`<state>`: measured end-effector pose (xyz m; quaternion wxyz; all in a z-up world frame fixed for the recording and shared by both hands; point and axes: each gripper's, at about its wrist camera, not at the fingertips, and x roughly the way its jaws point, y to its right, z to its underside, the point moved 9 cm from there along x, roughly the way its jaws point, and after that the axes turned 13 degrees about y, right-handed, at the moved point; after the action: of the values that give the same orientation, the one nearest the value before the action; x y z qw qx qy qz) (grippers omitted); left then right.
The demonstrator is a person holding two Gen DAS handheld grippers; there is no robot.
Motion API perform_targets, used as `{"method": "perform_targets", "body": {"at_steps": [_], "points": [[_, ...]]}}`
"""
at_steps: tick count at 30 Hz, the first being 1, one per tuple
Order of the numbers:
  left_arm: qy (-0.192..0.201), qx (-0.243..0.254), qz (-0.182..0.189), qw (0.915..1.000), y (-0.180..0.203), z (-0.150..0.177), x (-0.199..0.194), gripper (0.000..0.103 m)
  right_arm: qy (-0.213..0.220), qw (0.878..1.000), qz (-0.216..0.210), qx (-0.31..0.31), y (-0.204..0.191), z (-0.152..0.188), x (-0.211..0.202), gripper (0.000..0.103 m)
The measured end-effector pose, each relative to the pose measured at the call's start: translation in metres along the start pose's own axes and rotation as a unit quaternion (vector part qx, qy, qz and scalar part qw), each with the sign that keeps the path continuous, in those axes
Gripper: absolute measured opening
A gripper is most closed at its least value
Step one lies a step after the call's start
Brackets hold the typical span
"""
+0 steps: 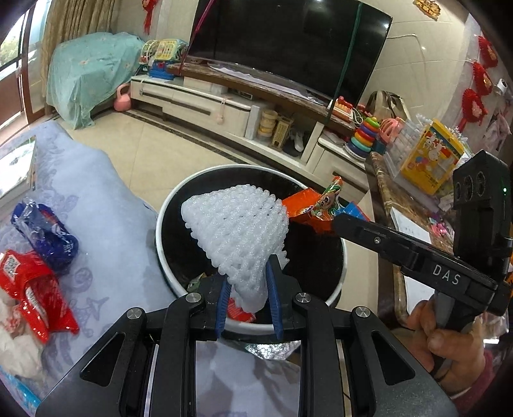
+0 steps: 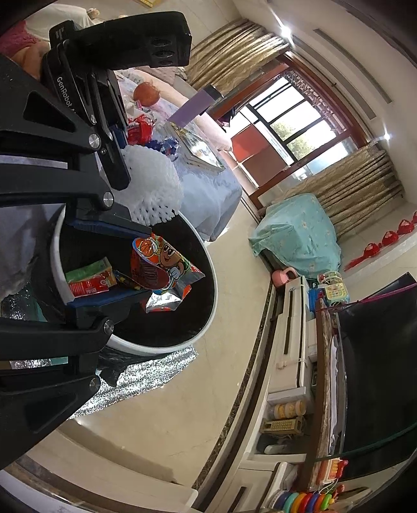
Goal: Collect trash
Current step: 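Open both tools to drop the foam net and snack bag into the bin, then move both open tools back toward the trash on the table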
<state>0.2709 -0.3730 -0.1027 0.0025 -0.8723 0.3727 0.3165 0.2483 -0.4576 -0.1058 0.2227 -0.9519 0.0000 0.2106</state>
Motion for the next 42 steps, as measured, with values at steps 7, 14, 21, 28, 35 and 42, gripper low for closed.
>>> {"method": "perform_targets", "body": {"at_steps": [7,14,21,28,35,42], "points": [[-0.012,-0.002,-0.003,0.9999,-0.003,0.005,0.011,0.021,-0.007,1.0,0.002,0.002,0.005,0.001,0.006,0.032],[-0.012,-0.005,-0.013,0.9998,-0.003,0.003,0.015,0.044,-0.013,1.0,0.004,0.002,0.008,-0.002,0.01,0.04],[-0.002,0.0,-0.034,0.9994,-0.01,0.004,0.007,0.065,-0.007,1.0,0.013,0.007,0.01,-0.004,0.006,0.062],[0.004,-0.018,-0.044,0.9989,-0.021,0.02,-0.019,0.069,0.005,1.0,0.007,0.015,0.003,-0.003,-0.003,0.081],[0.009,-0.048,-0.059,0.9971,-0.036,0.045,-0.051,0.07,0.005,1.0,-0.001,0.006,-0.02,0.012,-0.008,0.093],[0.02,-0.066,-0.081,0.9943,-0.056,0.063,-0.085,0.071,-0.009,1.0,-0.02,-0.001,-0.051,0.036,-0.011,0.095]]}}
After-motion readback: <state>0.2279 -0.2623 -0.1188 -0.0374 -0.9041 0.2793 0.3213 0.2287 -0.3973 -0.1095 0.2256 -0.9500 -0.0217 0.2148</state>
